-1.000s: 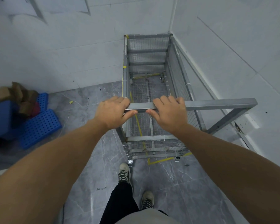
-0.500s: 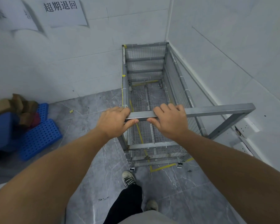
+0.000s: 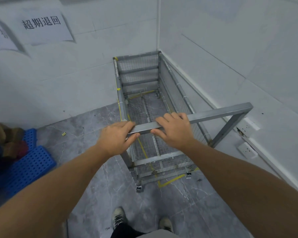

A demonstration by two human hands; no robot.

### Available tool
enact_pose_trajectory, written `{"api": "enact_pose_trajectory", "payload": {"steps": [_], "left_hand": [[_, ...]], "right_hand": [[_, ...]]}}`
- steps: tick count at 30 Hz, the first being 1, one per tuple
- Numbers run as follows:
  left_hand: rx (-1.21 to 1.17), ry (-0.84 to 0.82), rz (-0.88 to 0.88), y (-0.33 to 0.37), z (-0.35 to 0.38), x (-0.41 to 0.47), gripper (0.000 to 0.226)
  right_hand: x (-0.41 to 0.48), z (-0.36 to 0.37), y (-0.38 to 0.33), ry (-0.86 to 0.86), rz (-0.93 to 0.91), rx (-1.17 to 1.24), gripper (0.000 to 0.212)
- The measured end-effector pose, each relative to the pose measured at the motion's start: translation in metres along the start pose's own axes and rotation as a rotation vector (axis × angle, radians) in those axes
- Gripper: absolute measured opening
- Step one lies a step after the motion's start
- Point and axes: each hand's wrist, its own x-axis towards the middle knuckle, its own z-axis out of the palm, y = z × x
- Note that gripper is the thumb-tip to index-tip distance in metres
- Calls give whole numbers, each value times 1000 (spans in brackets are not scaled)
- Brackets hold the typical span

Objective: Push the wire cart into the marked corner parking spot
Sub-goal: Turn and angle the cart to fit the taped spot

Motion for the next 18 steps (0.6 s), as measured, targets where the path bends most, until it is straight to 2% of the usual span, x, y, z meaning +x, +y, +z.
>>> {"api": "enact_pose_trajectory", "payload": {"steps": [7,10,13,18], "left_hand": [[-267,-32,149,-20,-1,-1,40],[-402,-60,212,-29,-3,1,40],[-467,-104,248,-41,-3,5,43],[-731,-165,246,-50,-4,5,44]], "right_hand": [[-6,-2,-9,-16,99,-4,51],[-10,-4,-24,-54,244,24,56],[-8,-6,-44,-25,393,51,64],[-14,-5,-75,25,659,166,69]]}}
